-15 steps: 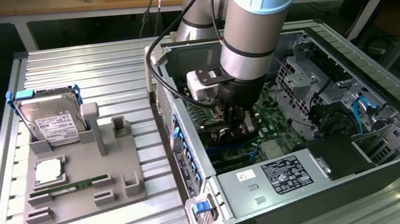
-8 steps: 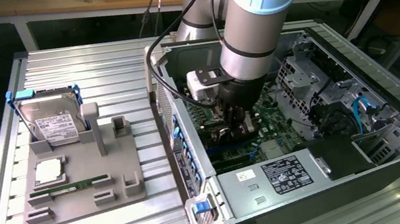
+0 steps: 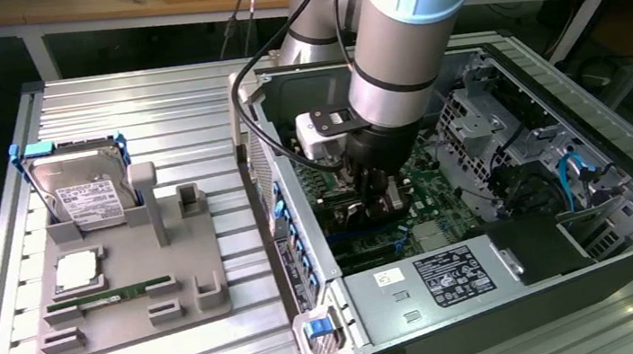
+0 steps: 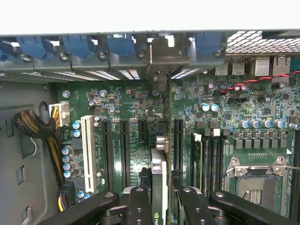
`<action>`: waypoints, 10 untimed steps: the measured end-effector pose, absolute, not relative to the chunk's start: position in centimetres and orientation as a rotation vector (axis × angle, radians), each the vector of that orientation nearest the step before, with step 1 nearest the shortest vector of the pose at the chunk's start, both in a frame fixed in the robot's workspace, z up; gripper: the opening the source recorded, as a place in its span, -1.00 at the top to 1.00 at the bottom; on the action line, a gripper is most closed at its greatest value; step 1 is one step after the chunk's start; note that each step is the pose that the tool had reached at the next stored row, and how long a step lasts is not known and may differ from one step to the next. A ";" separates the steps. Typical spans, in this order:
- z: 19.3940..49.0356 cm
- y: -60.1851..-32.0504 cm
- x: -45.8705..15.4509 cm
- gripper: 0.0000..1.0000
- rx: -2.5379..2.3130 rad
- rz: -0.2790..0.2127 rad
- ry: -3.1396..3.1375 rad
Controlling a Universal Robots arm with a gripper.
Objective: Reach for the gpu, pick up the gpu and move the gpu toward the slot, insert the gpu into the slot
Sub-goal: 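Insert the gpu into the slot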
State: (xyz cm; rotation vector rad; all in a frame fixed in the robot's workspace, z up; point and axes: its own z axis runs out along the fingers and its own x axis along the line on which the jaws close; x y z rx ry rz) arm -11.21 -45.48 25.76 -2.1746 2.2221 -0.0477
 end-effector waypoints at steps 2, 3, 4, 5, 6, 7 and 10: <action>25.8 -45.5 -11.2 0.47 -2.175 -0.048 2.222; 25.8 -45.5 -11.2 0.47 -2.175 -0.048 2.222; 25.8 -45.5 -11.2 0.47 -2.174 -0.048 2.222; 25.8 -45.5 -11.2 0.47 -2.175 -0.048 2.222; 25.8 -45.5 -11.2 0.47 -2.175 -0.048 2.222; 25.8 -45.5 -11.2 0.47 -2.175 -0.048 2.222; 25.6 -45.5 -11.2 0.47 -2.175 -0.048 2.222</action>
